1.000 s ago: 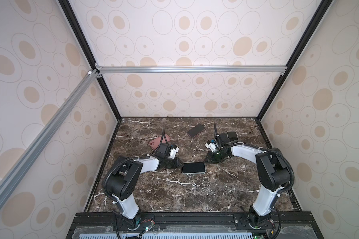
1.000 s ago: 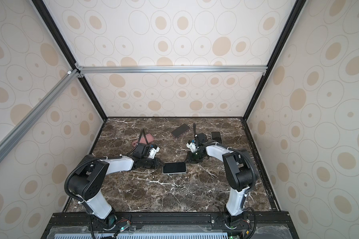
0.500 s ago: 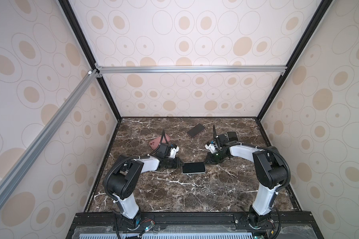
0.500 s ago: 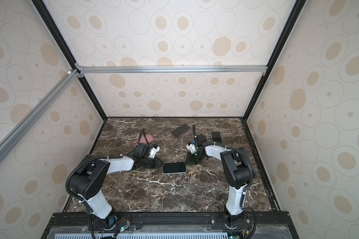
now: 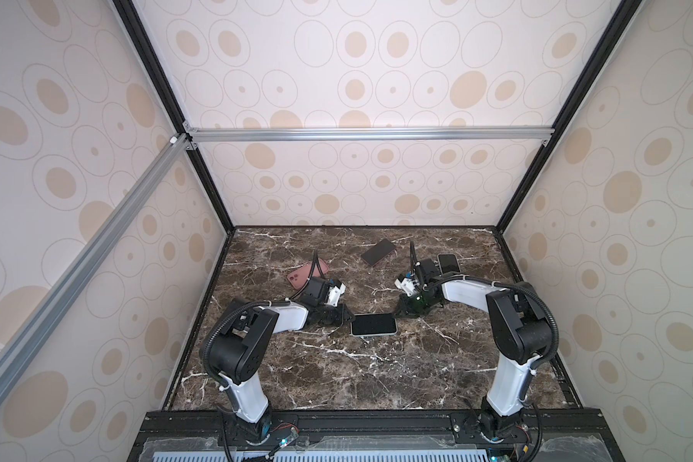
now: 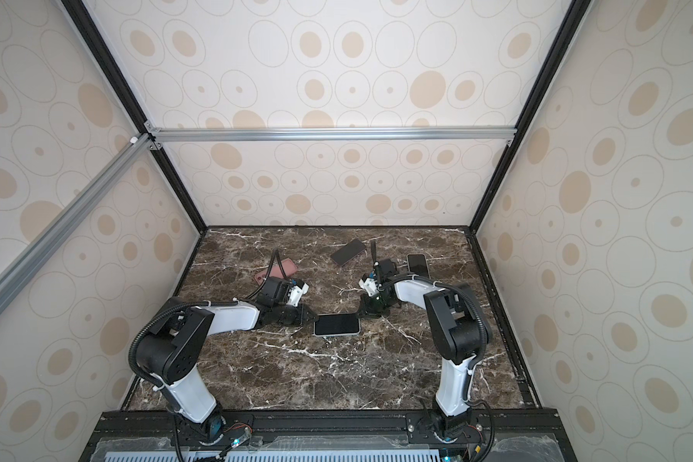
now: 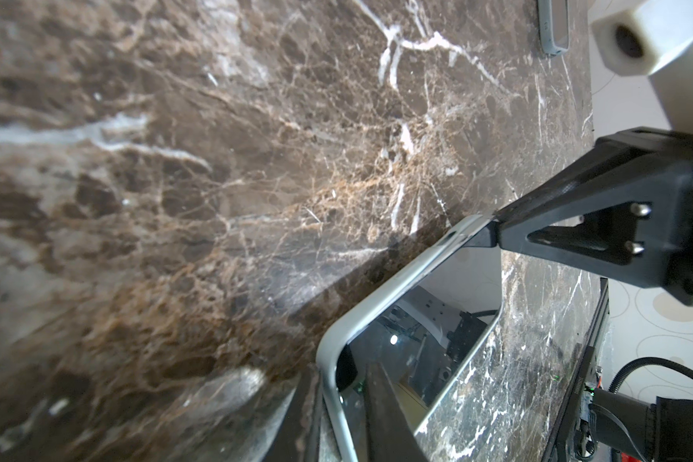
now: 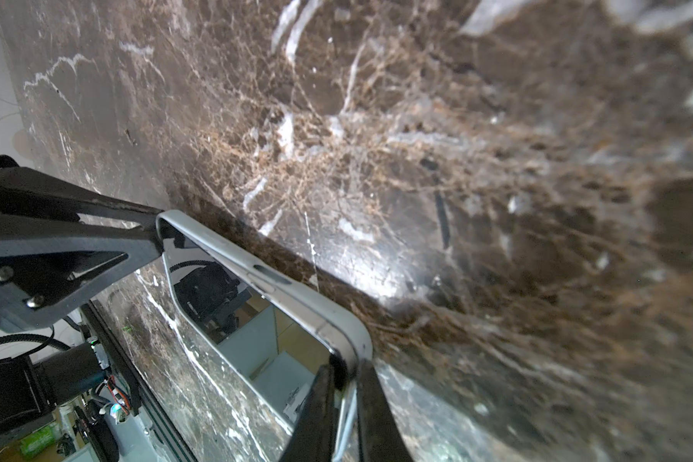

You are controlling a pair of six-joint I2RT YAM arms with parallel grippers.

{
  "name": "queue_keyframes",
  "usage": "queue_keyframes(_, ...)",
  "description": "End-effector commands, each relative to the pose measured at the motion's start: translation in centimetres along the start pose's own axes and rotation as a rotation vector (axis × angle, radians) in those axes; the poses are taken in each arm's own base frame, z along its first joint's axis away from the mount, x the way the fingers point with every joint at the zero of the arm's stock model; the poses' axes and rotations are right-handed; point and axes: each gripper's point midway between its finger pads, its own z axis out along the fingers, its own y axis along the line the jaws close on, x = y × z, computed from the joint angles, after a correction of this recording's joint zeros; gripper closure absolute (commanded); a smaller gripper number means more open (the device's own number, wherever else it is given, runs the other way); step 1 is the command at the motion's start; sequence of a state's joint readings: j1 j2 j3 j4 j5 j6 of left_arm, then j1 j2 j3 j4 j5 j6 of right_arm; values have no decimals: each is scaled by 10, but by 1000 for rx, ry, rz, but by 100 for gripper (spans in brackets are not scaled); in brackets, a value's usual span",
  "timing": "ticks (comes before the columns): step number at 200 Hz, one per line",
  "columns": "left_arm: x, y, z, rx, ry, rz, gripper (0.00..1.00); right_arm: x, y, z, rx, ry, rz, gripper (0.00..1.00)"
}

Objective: Put the phone into the phone case
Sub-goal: 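Hold the cased phone with both grippers and adjust its seating, then open the left gripper and lift it off while the right gripper holds the case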

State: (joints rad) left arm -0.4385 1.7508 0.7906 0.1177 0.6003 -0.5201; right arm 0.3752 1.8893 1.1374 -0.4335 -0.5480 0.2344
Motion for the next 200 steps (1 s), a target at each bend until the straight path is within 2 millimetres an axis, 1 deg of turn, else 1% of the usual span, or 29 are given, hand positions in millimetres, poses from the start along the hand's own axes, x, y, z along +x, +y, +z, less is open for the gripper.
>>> queue_keyframes(1,-1,0,2,13,7,-6,80,18,-11,21,81,85,-13,87)
queue_keyframes(46,1,0,4,16,12,-6,82,24,-9,36,127,129,-37,87)
queue_keyframes(96,2,0,6,22,16,-9,82,39,-23,51,261,199,-54,87)
queue_keyframes(152,1,-1,6,25,14,-5,82,51,-25,68,311,242,-46,88)
queue_keyframes(188,2,0,5,23,13,-5,82,56,-34,74,405,268,-51,88)
queue_keyframes(200,2,0,5,23,11,-5,82,57,-35,76,421,273,-55,88)
